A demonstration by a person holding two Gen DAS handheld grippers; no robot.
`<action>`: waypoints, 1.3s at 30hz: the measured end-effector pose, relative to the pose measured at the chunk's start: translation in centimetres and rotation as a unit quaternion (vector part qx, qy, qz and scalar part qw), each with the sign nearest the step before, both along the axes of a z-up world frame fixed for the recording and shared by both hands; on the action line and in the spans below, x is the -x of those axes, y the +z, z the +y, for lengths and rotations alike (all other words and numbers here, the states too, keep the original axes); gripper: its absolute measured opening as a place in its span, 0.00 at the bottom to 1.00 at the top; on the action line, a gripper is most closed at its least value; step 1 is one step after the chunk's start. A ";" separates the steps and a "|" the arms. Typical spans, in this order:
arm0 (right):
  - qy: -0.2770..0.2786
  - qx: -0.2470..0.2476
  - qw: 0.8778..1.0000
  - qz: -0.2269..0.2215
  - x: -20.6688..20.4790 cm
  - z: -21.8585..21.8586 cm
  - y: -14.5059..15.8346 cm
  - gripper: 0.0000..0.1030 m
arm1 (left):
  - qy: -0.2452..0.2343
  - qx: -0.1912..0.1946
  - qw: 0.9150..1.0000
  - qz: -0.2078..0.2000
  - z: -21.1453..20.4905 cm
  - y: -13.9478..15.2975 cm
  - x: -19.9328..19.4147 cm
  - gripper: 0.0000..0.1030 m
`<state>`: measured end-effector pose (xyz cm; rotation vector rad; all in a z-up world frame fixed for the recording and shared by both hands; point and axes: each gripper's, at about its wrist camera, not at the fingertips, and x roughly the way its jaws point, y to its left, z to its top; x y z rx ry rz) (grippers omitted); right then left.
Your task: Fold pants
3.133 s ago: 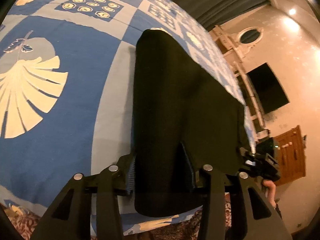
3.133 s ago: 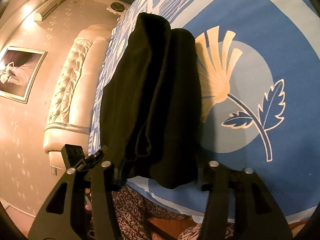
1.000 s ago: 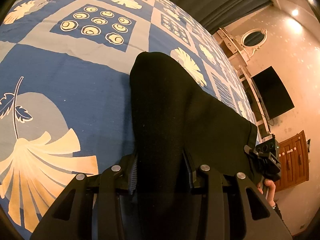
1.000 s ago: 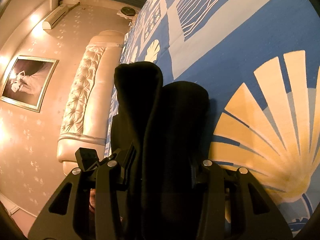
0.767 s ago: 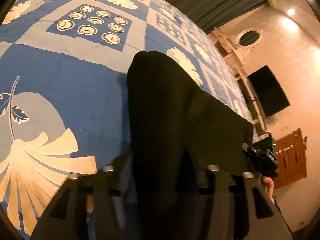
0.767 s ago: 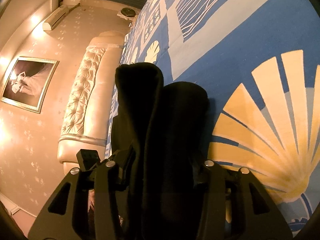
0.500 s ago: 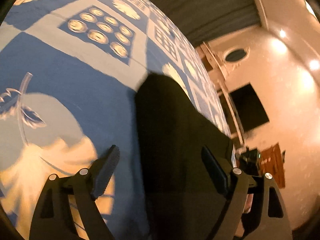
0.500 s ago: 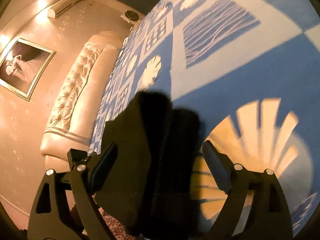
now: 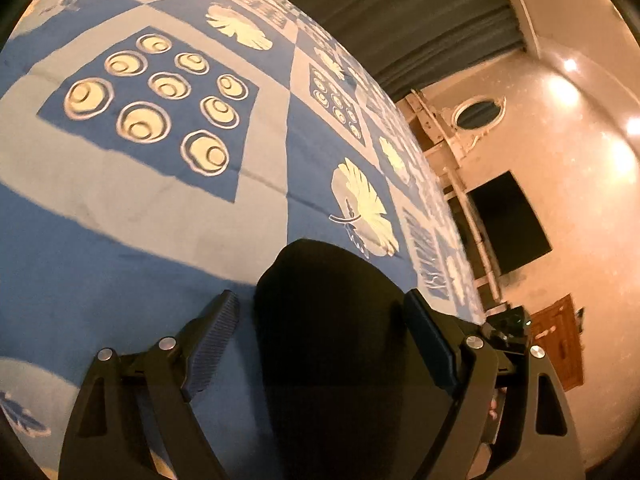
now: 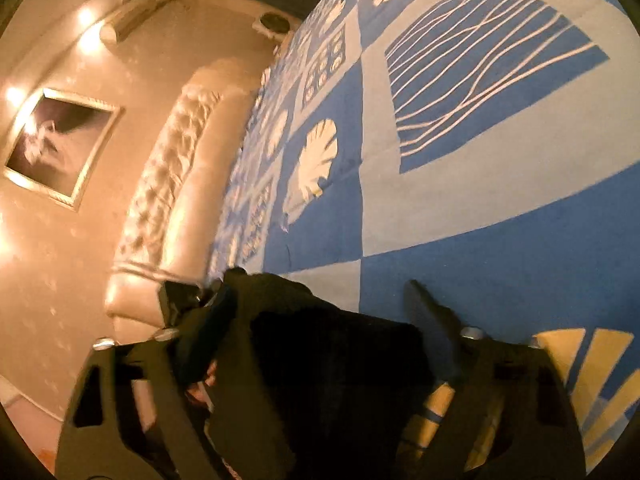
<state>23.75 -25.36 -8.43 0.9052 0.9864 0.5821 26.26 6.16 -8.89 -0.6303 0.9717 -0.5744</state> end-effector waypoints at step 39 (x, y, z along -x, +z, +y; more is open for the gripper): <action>0.040 -0.027 0.998 0.046 0.0 -2.2 -1.1 0.78 | -0.004 -0.056 0.998 0.000 -0.3 -0.1 -2.0 0.45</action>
